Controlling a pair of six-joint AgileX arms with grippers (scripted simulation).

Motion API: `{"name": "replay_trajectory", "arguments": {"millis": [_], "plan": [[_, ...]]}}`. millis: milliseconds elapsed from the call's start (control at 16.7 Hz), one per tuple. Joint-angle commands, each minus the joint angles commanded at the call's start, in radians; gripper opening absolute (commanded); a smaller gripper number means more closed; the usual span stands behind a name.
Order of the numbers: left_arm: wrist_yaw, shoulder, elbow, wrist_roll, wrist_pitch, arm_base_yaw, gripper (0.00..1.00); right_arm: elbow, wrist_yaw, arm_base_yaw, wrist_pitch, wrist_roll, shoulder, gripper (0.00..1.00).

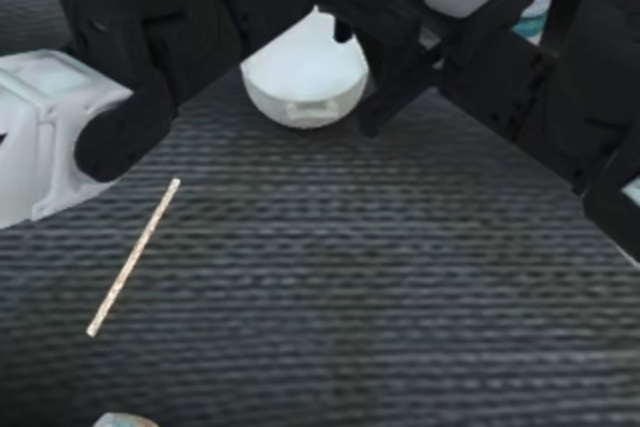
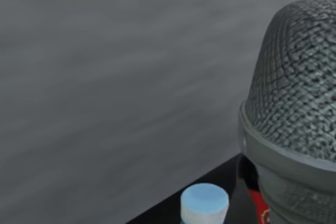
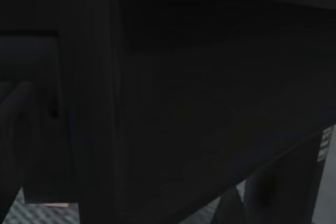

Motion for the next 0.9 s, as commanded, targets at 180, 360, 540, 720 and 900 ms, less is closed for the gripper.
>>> {"name": "replay_trajectory", "arguments": {"millis": [180,360,540,720,900], "plan": [[0.0,0.0,0.0,0.0,0.0,0.0,0.0,0.0,0.0,0.0,0.0,0.0,0.0,0.98],[0.0,0.0,0.0,0.0,0.0,0.0,0.0,0.0,0.0,0.0,0.0,0.0,0.0,1.0],[0.0,0.0,0.0,0.0,0.0,0.0,0.0,0.0,0.0,0.0,0.0,0.0,0.0,1.0],[-0.009,-0.007,0.01,0.006,-0.001,0.001,0.0,-0.01,0.003,-0.004,0.0,-0.003,0.01,1.0],[0.014,-0.023,-0.004,0.007,-0.004,0.024,0.0,-0.047,-0.007,-0.009,-0.008,-0.003,-0.031,1.0]]}}
